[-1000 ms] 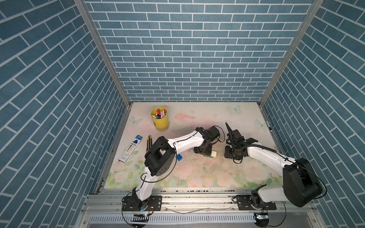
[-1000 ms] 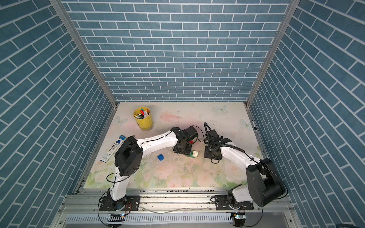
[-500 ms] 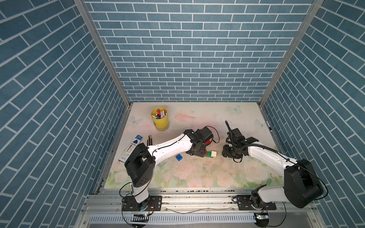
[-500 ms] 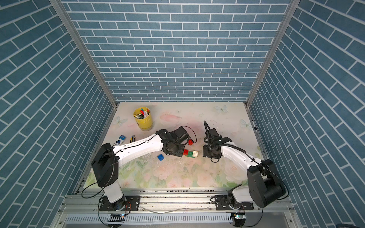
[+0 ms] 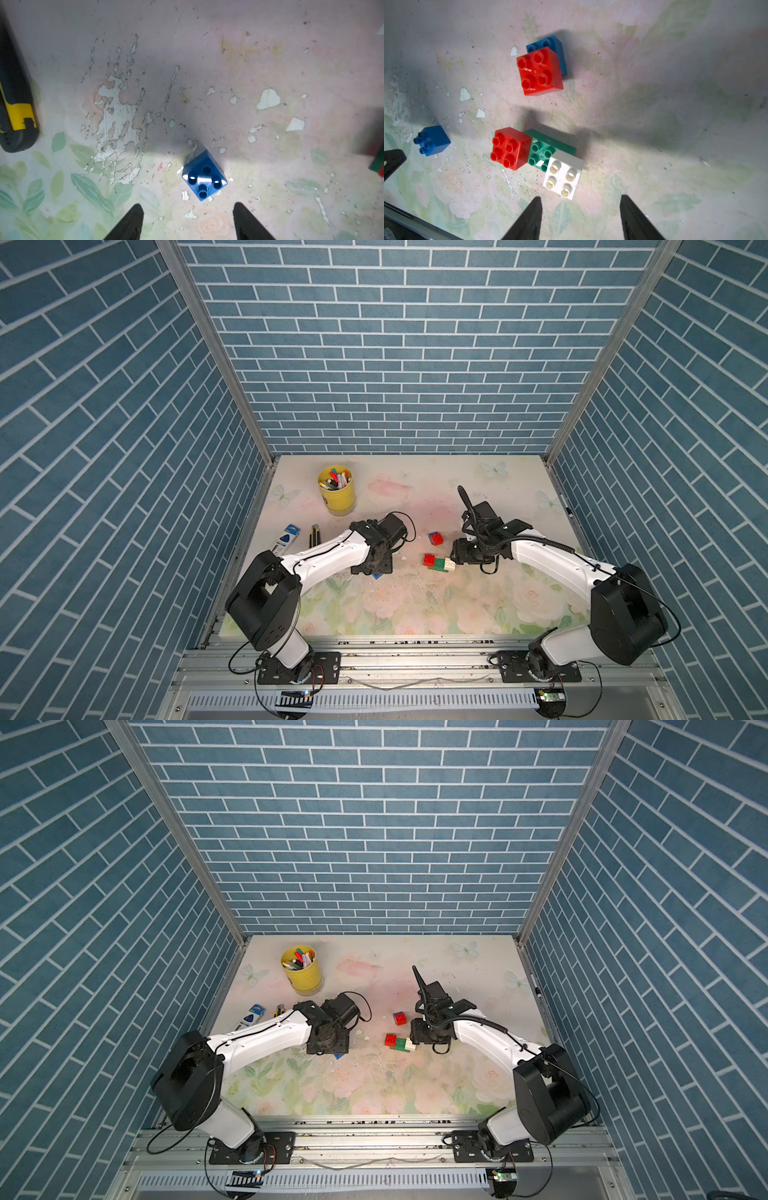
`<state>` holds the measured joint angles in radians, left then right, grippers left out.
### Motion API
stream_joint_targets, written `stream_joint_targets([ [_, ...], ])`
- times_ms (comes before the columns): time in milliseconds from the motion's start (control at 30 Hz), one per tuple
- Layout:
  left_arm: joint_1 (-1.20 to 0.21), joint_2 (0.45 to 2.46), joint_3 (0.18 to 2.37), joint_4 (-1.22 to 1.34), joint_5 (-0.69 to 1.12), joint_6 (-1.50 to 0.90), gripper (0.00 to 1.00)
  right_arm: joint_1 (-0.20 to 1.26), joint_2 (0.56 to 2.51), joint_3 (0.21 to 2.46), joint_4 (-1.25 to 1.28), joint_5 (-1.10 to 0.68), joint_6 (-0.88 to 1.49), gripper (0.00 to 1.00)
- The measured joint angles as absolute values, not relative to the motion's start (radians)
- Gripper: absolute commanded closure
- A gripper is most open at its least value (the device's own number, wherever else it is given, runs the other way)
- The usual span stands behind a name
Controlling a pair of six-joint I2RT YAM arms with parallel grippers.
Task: Assemble the letter y with lego
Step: Move the lego brick at the center of the board.
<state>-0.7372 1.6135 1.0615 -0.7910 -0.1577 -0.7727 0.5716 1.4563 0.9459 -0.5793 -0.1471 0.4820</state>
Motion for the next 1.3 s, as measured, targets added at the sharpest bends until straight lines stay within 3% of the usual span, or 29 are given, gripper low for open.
stream_joint_targets([
  [300,-0.731,1.731,1.058,-0.696,-0.126,-0.810,0.41,0.572,1.456,0.946,-0.575,-0.142,0.483,0.41],
  [600,-0.728,1.763,1.059,-0.661,-0.082,-0.839,0.66,0.572,1.463,0.946,-0.575,-0.138,0.483,0.42],
  [867,-0.732,1.802,1.111,-0.641,-0.042,-0.843,0.73,0.572,1.468,0.945,-0.571,-0.133,0.485,0.43],
  [967,-0.736,1.830,1.149,-0.635,-0.027,-0.843,0.71,0.572,1.468,0.945,-0.569,-0.130,0.485,0.43],
  [1100,-0.748,1.859,1.187,-0.628,-0.009,-0.843,0.54,0.572,1.468,0.945,-0.567,-0.128,0.485,0.42],
  [1300,-0.754,1.861,1.191,-0.623,0.017,-0.840,0.42,0.572,1.468,0.945,-0.561,-0.142,0.480,0.38],
])
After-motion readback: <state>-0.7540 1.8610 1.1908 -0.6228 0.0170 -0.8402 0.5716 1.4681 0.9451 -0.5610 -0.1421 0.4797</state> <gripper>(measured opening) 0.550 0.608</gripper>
